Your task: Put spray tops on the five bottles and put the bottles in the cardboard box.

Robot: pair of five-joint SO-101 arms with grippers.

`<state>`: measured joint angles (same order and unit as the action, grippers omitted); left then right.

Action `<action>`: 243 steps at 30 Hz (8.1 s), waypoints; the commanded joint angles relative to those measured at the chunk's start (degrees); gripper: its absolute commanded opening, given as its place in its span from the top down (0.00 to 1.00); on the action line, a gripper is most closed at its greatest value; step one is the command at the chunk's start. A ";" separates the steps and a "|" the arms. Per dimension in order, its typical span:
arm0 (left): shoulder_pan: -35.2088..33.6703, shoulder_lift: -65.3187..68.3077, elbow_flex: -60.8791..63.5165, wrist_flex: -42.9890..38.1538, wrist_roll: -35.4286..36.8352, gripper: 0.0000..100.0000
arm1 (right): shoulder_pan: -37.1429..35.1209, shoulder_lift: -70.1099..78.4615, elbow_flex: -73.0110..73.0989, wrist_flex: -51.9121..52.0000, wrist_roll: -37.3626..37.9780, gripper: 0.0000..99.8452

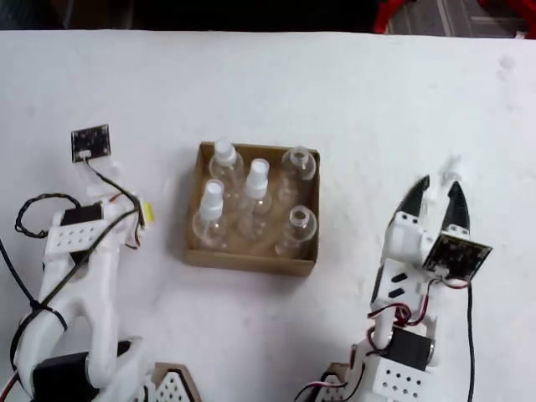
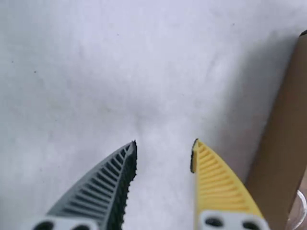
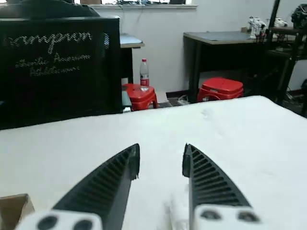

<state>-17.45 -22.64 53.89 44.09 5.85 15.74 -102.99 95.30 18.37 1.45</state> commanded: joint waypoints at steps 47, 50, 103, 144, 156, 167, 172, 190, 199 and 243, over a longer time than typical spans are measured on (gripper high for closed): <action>0.40 -0.13 1.05 -3.96 -0.79 0.82 | 3.38 113.45 -101.19 48.75 13.19 0.88; 0.57 -0.22 1.05 -3.96 -0.79 0.82 | 3.21 124.35 -113.41 55.16 12.92 0.88; 0.57 -0.48 1.05 -4.04 -0.79 0.82 | 1.10 129.54 -164.57 81.01 12.66 0.99; 0.48 -0.57 1.05 -3.87 -0.79 0.82 | -21.05 53.76 -71.82 17.45 13.27 0.99; 0.66 -0.57 1.05 -3.96 -0.79 0.82 | -33.71 55.69 -55.12 -27.74 26.81 0.99; 0.66 -0.57 0.97 -3.96 -0.79 0.82 | -38.73 59.12 -53.10 -29.85 26.46 0.99; 0.66 -0.57 0.97 -3.96 -0.79 0.82 | -38.73 58.68 -49.32 -30.20 26.46 0.99; 0.66 -0.57 0.97 -3.96 -0.79 0.82 | -40.31 61.23 -47.82 -33.71 26.37 0.99; 0.40 -0.57 0.97 -3.96 -0.79 0.82 | -39.43 67.65 -47.65 -40.31 26.46 0.99; 0.66 -0.57 0.97 -3.96 -0.79 0.82 | -41.19 55.16 -44.48 -35.47 26.37 0.99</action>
<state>-17.45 -22.64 55.38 41.10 5.85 -27.60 -49.80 52.84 -13.80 27.56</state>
